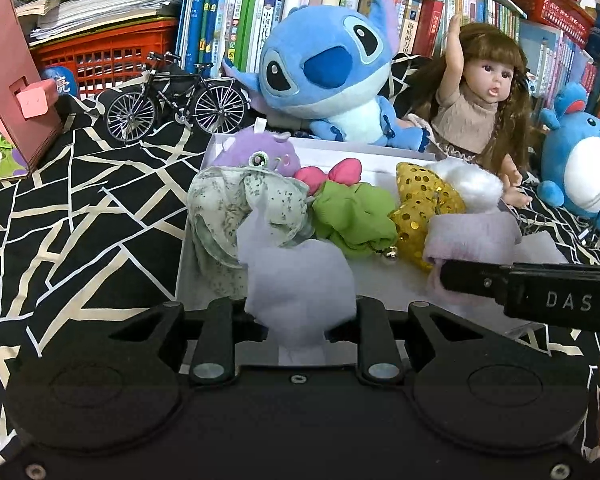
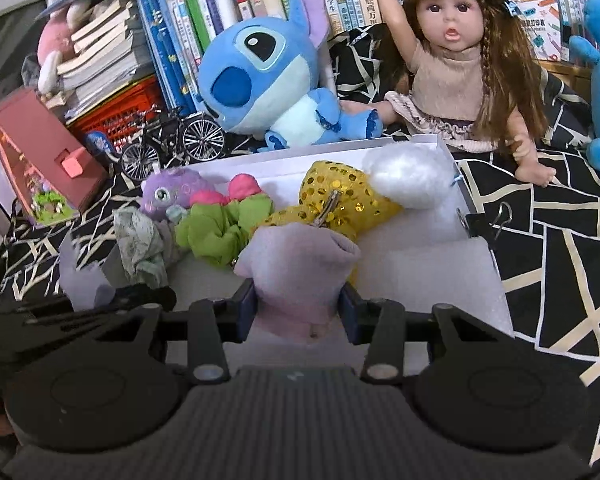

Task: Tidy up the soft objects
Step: 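Carry the white paper piece and pink sock with both grippers into the box, then open both grippers to release the paper piece and sock in the box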

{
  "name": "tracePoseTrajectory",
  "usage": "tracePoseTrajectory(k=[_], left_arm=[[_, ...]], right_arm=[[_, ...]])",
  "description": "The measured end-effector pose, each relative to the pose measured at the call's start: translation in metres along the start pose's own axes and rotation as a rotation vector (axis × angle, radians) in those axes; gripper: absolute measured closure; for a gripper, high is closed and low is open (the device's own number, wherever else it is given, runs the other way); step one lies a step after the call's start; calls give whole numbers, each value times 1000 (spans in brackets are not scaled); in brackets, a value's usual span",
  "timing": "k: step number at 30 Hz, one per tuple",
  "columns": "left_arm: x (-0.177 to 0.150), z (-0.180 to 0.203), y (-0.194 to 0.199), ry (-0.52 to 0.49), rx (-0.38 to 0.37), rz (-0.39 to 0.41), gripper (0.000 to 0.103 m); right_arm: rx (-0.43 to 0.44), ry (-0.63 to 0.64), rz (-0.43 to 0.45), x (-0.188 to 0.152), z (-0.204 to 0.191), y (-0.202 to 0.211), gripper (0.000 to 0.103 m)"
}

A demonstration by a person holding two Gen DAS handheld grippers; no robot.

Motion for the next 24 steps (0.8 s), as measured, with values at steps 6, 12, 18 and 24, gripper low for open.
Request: tracePoseTrajectory(k=[6, 12, 18, 24], left_arm=[[0, 0, 5, 15, -9, 9, 68], [-1, 3, 14, -5, 5, 30, 59], [-2, 3, 28, -23, 21, 61, 44], [-4, 4, 45, -29, 25, 87, 25]], right_arm=[[2, 10, -11, -4, 0, 3, 55], [-7, 36, -8, -8, -2, 8, 42], [16, 15, 6, -8, 3, 18, 30], [29, 16, 34, -10, 5, 32, 24]])
Point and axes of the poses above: each gripper's, at about its wrist camera, not at the fingertips, and y roughly against the way its jaws point, z to its right, x to its top, the point moved 2 cm from there along -y, roughly the way its jaws point, and after that the axes turned 9 degrees about -y, right-handed, at the moved point
